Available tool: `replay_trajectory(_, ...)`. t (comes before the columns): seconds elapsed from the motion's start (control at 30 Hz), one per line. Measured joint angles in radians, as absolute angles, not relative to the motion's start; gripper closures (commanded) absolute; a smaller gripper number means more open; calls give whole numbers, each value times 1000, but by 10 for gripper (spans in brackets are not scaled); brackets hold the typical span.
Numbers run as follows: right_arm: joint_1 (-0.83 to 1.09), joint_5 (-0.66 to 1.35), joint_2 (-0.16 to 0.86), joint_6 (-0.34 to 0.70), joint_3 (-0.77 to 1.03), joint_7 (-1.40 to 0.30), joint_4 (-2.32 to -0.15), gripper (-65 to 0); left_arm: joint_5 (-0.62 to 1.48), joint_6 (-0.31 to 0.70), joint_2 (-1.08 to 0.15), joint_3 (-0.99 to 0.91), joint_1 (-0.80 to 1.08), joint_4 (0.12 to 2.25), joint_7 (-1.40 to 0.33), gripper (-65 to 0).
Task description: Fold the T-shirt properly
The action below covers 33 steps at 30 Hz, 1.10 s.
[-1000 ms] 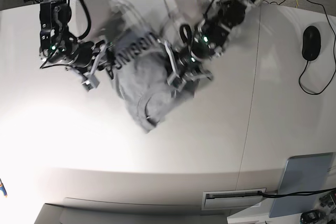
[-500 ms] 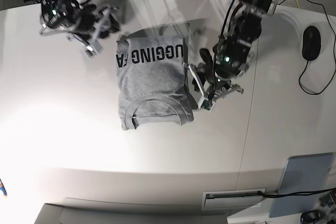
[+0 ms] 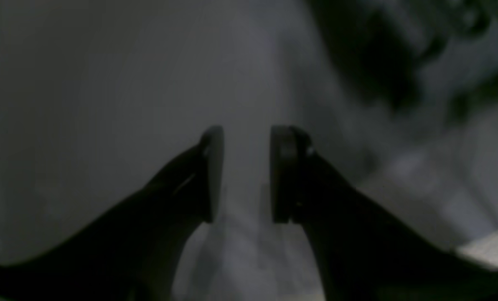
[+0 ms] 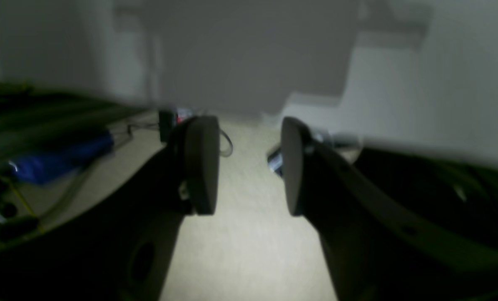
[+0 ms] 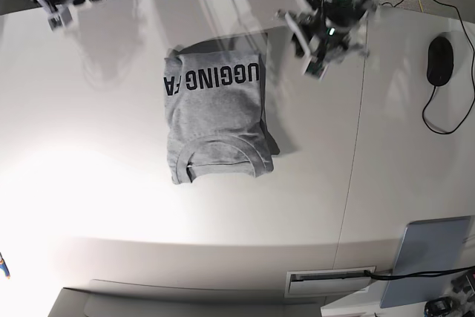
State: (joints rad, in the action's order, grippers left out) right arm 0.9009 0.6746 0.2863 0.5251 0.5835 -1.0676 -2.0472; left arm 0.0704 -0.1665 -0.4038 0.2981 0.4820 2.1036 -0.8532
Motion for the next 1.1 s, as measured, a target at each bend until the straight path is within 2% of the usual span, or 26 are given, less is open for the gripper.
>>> replay_trajectory(0.13,981,661,198,612,643,-1076,-2047,-244,71,-202,-450,299,637,2118,-785,-178)
replay_trajectory(0.33,1030,505,80,651,655,-1067,-2032,-244,67,-228,-502,298,838,2114,-680,-178)
replay_trajectory(0.43,1029,488,66,664,654,-1031,-1961,-244,44,-228,-507,286,915,2081,-644,-178)
replay_trajectory(0.6,1005,414,98,684,655,-927,-1756,-244,99,-221,-493,195,988,1959,-560,-178)
replay_trajectory(0.67,960,395,135,686,654,-926,-1649,-244,132,-182,-470,150,989,1884,-542,-178)
replay_trajectory(0.83,797,394,242,693,657,-916,-1352,-244,240,31,-352,61,934,1643,-500,-178)
replay_trajectory(0.97,672,394,284,696,656,-913,-1124,-244,286,212,-271,-13,827,1388,-500,-178)
replay_trajectory(1.1,565,388,321,697,654,-875,-937,-244,326,342,-198,-78,682,1113,-467,-178)
